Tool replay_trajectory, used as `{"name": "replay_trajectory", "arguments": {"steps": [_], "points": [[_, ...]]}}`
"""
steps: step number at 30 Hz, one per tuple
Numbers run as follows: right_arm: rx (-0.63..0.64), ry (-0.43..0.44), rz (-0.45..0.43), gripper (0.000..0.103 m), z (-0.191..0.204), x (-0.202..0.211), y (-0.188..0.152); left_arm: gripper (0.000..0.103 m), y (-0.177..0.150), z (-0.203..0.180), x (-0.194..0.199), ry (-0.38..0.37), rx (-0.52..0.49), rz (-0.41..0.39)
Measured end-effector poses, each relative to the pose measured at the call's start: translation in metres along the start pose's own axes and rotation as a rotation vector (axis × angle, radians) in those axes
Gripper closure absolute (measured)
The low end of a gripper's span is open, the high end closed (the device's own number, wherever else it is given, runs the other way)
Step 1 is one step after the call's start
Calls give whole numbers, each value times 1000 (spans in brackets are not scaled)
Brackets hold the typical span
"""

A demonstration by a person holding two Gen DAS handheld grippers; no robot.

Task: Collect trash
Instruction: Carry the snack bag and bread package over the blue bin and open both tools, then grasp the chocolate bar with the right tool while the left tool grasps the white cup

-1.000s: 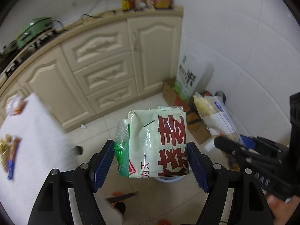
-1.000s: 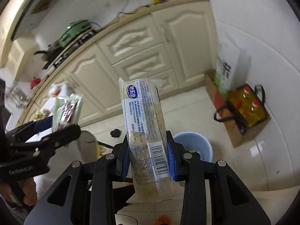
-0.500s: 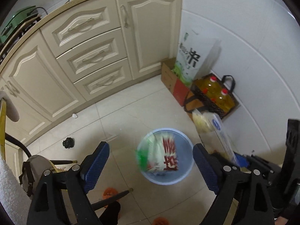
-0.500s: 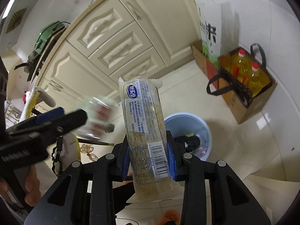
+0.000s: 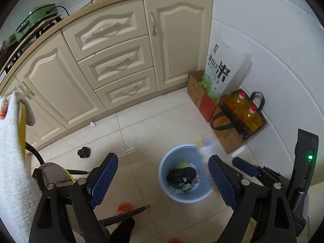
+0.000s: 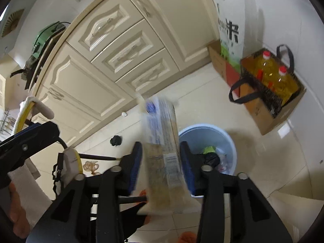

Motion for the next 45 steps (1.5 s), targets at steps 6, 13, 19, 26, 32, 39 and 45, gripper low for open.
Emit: {"name": "replay_trajectory", "arguments": {"steps": [6, 13, 19, 26, 32, 39, 45], "points": [[29, -49, -66, 27, 19, 43, -2, 15, -24, 9, 49, -46, 7, -62], [92, -150, -234, 0, 69, 135, -19, 14, -77, 36, 132, -89, 12, -176], [222, -232, -418, 0, 141, 209, -47, 7, -141, 89, 214, -113, 66, -319], [306, -155, -438, 0, 226, 225, -63, 2, -227, 177, 281, -58, 125, -430], [405, -135, -442, 0, 310, 209, -69, 1, -288, 277, 305, 45, 215, -460], [506, -98, -343, 0, 404, 150, -70, 1, -336, 389, 287, 68, 369, -351], [557, -155, -160, 0, 453, 57, -68, 2, -355, 434, 266, 97, 373, -276]]}}
Point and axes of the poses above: each gripper's, at about its wrist camera, not at the fingertips, and x roughly against the way its jaws point, z to its left, y to its top, the point moved 9 cm from there along -x, roughly the way its jaws point, and after that the axes turned 15 degrees about z, right-handed, at the moved point
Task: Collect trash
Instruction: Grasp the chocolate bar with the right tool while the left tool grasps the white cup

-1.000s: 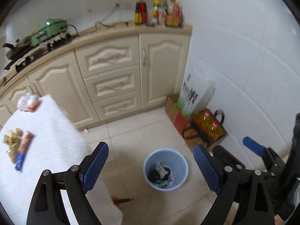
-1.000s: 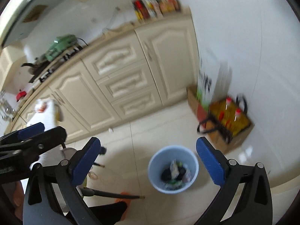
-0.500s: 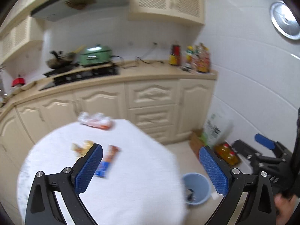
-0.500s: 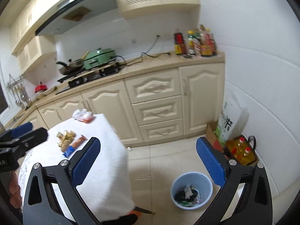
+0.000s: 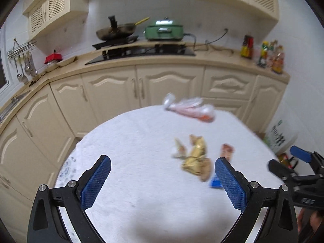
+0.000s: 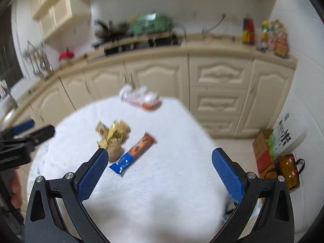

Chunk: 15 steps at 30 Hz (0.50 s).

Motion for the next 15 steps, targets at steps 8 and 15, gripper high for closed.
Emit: {"name": "replay_trajectory", "arguments": {"steps": [8, 15], "points": [[-12, -33, 202, 0, 23, -108, 4, 2, 42, -11, -50, 11, -3, 79], [-28, -8, 249, 2, 15, -127, 3, 2, 91, -30, -118, -1, -14, 133]]}}
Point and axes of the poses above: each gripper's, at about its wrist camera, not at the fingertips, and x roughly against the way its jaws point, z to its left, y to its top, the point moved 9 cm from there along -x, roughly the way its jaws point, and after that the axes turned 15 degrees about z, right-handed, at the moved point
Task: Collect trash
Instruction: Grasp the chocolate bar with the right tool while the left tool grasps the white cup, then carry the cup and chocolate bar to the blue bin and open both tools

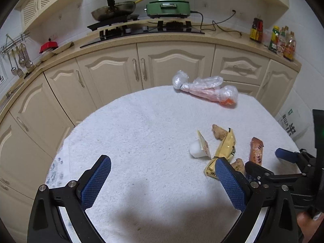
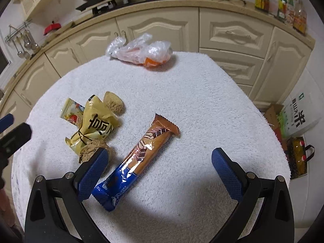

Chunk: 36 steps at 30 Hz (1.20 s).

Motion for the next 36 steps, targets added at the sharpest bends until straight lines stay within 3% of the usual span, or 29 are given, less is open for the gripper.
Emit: {"name": "replay_trajectory", "arguments": {"steps": [4, 6, 9, 12, 16, 19, 21, 22, 25, 29, 36], "points": [[81, -25, -2, 42, 2, 3, -2, 2, 12, -15, -22, -13, -27, 18], [91, -4, -1, 52, -1, 3, -2, 2, 21, -23, -33, -13, -32, 25], [74, 35, -3, 81, -12, 6, -1, 3, 36, -19, -48, 37, 36, 18], [58, 100, -7, 83, -22, 7, -3, 11, 46, -20, -66, 62, 45, 35], [65, 123, -20, 83, -20, 8, -3, 21, 56, -24, -93, 101, 53, 56], [61, 150, -26, 83, -17, 7, -2, 34, 61, -28, -105, 82, 44, 63], [57, 157, -31, 83, -17, 7, -2, 70, 63, -36, -107, 15, 25, 62], [57, 159, -35, 83, -16, 7, -1, 76, 62, -40, -108, -17, 21, 69], [54, 176, -37, 83, -15, 8, -3, 79, 60, -41, -105, 24, 11, 56], [63, 208, -39, 83, -9, 13, -11, 83, 52, -39, -90, -13, 27, 45], [56, 268, -76, 83, -9, 38, -26, 84, 29, -44, -34, -24, 12, -53]]}}
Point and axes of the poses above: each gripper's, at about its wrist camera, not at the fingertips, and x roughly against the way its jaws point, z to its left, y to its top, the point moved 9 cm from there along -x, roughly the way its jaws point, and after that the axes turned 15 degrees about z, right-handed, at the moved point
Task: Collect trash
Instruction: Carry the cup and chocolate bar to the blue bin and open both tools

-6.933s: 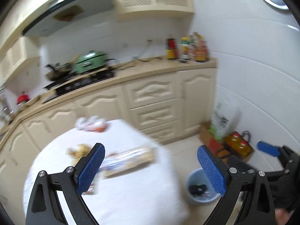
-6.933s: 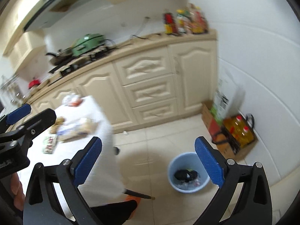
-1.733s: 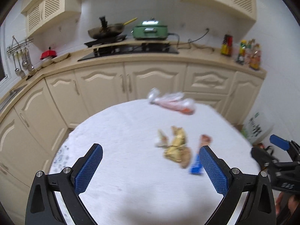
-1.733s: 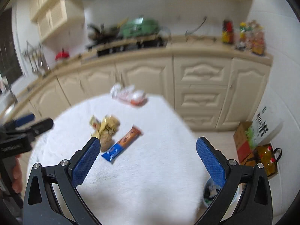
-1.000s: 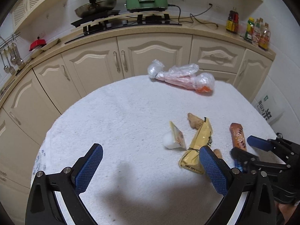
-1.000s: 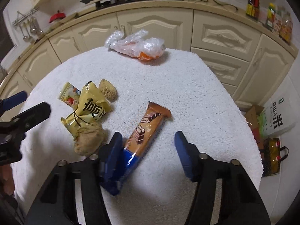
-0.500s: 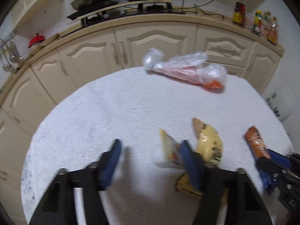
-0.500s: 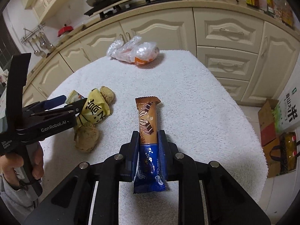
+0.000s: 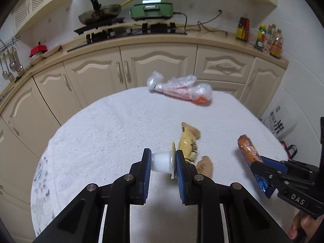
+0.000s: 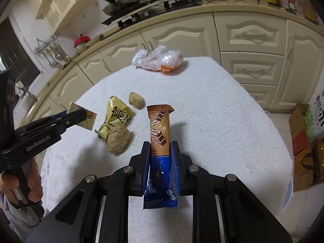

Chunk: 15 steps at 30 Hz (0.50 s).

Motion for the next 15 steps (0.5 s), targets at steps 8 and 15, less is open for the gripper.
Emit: {"name": "replay_trajectory", "arguments": {"steps": [8, 15], "points": [[-35, 62, -67, 83, -12, 45, -28, 84, -31, -45, 42, -57, -25, -41], [-111, 47, -164, 83, -58, 105, -59, 84, -46, -149, 56, -129, -157, -34]]}}
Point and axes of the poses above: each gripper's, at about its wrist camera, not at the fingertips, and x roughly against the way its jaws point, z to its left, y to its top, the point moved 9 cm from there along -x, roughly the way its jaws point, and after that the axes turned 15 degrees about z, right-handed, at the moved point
